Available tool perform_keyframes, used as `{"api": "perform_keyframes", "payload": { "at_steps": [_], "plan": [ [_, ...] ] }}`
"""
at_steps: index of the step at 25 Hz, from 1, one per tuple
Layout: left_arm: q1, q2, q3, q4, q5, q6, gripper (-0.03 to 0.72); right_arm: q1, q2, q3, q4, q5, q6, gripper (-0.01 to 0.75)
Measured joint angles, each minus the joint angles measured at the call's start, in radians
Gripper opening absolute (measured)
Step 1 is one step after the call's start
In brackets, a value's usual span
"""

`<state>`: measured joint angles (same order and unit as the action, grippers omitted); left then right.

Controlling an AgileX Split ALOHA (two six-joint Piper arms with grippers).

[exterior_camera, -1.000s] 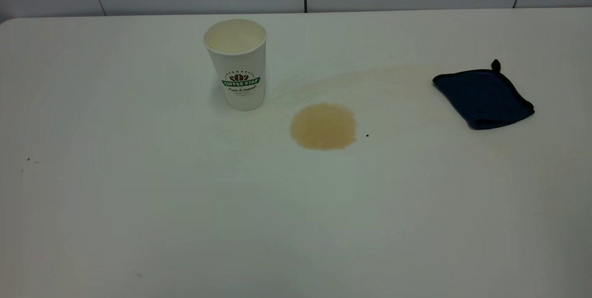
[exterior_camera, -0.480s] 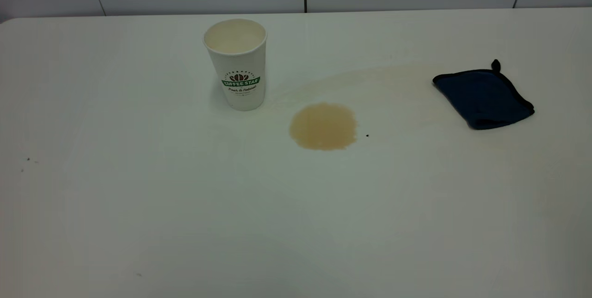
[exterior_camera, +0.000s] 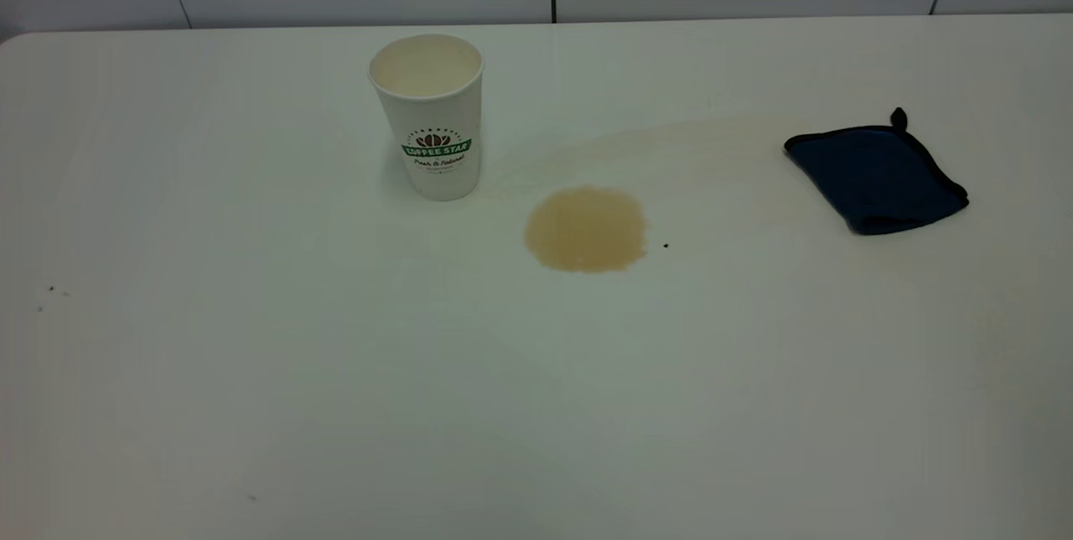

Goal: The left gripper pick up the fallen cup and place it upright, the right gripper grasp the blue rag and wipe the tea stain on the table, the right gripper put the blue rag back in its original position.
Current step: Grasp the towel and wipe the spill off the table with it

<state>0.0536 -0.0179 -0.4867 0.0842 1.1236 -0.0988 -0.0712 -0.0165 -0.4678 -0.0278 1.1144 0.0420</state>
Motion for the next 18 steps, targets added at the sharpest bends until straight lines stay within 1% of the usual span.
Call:
{"api": "perform_keyframes", "payload": {
  "at_steps": [12,16,18],
  "plan": [
    [0.0,0.0,0.0,0.0,0.0,0.0,0.237,0.0,0.0,0.0,-0.003,0.0,0.0,0.24],
    [0.0,0.0,0.0,0.0,0.0,0.0,0.237,0.0,0.0,0.0,0.013,0.0,0.025,0.24],
    [0.0,0.0,0.0,0.0,0.0,0.0,0.237,0.0,0.0,-0.011,0.015,-0.012,0.028,0.252]
  ]
}}
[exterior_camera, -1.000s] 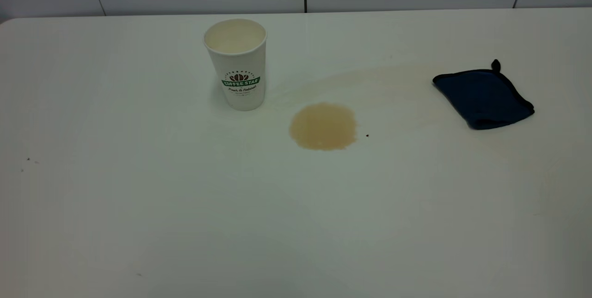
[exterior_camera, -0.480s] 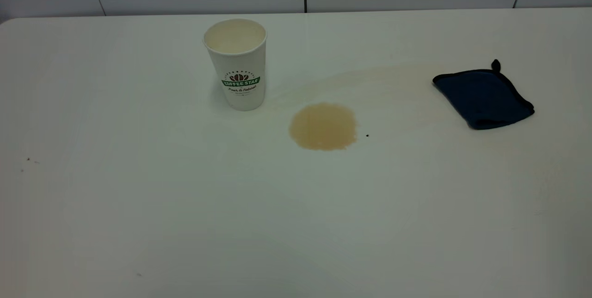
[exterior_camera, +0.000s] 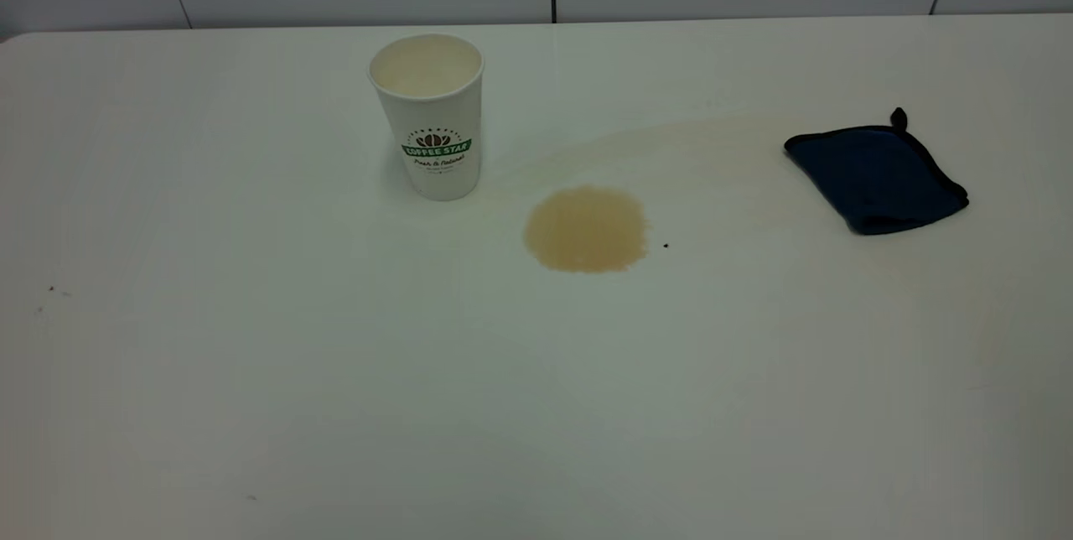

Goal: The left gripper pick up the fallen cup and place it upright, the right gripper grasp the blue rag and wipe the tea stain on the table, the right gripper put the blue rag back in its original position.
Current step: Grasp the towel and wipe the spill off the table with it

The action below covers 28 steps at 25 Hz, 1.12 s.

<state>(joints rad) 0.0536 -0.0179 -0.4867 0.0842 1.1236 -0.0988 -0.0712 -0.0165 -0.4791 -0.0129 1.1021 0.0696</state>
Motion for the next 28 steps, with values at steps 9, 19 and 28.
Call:
{"api": "perform_keyframes", "payload": {
  "at_steps": [9,19,28],
  "plan": [
    [0.0,0.0,0.0,0.0,0.0,0.0,0.237,0.0,0.415,-0.213,0.013,-0.164,-0.124,0.585],
    [0.0,0.0,0.0,0.0,0.0,0.0,0.237,0.0,1.189,-0.492,0.057,-0.346,-0.169,0.729],
    [0.0,0.0,0.0,0.0,0.0,0.0,0.237,0.022,1.764,-0.74,0.126,-0.385,-0.216,0.728]
  ]
}}
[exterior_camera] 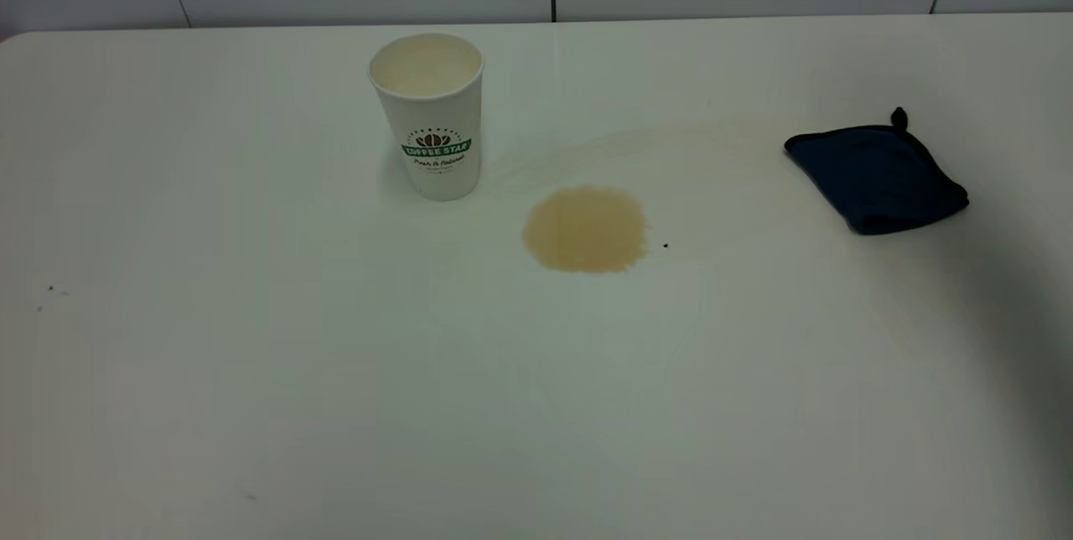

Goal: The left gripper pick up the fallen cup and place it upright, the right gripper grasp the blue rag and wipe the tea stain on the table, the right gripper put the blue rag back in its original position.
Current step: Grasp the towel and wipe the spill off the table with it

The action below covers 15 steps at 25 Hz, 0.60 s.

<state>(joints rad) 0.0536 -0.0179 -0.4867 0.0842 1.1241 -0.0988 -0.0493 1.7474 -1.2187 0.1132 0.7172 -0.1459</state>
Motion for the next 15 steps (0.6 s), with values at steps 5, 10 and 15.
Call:
{"api": "perform_keyframes", "payload": {
  "at_steps": [5,10,15],
  "plan": [
    [0.0,0.0,0.0,0.0,0.0,0.0,0.237,0.026,0.265,-0.174,0.01,0.011,-0.004,0.726],
    [0.0,0.0,0.0,0.0,0.0,0.0,0.237,0.04,0.46,-0.324,0.013,0.052,-0.005,0.722],
    [0.0,0.0,0.0,0.0,0.0,0.0,0.237,0.041,0.547,-0.377,0.011,0.051,-0.006,0.716]
  ]
}}
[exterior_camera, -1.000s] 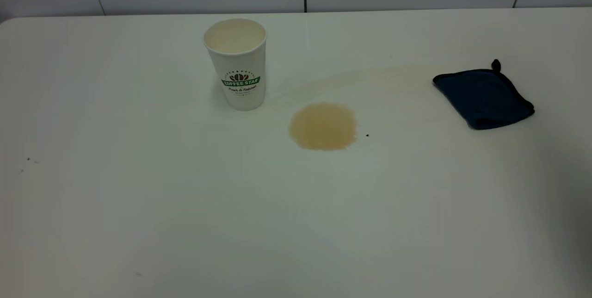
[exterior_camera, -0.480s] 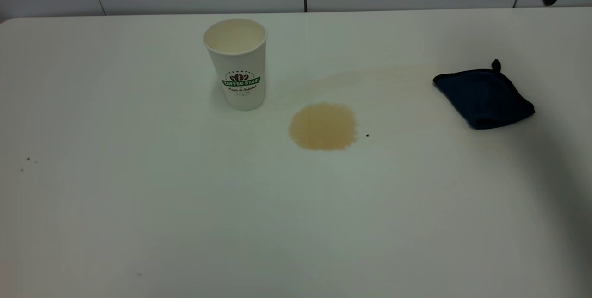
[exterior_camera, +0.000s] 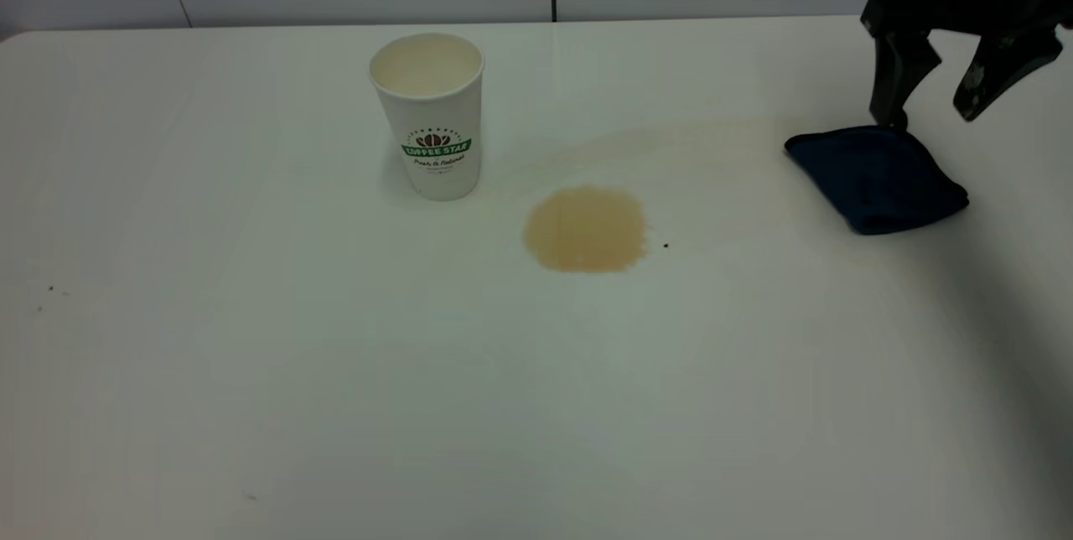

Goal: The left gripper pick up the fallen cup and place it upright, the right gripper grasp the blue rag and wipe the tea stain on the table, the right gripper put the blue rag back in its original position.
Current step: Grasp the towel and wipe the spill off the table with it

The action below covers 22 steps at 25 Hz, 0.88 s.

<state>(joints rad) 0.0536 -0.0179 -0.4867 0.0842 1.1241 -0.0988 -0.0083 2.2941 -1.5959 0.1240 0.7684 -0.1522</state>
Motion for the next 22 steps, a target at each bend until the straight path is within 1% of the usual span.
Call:
{"api": "perform_keyframes", "payload": {
  "at_steps": [5,12,15,22],
  "plan": [
    [0.0,0.0,0.0,0.0,0.0,0.0,0.237,0.003,0.075,-0.014,0.004,-0.034,-0.005,0.716],
    [0.0,0.0,0.0,0.0,0.0,0.0,0.237,0.015,0.144,-0.018,0.004,-0.17,-0.004,0.707],
    [0.0,0.0,0.0,0.0,0.0,0.0,0.237,0.013,0.155,-0.019,-0.013,-0.212,0.001,0.698],
    [0.0,0.0,0.0,0.0,0.0,0.0,0.237,0.011,0.201,-0.019,-0.058,-0.263,0.027,0.684]
  ]
}}
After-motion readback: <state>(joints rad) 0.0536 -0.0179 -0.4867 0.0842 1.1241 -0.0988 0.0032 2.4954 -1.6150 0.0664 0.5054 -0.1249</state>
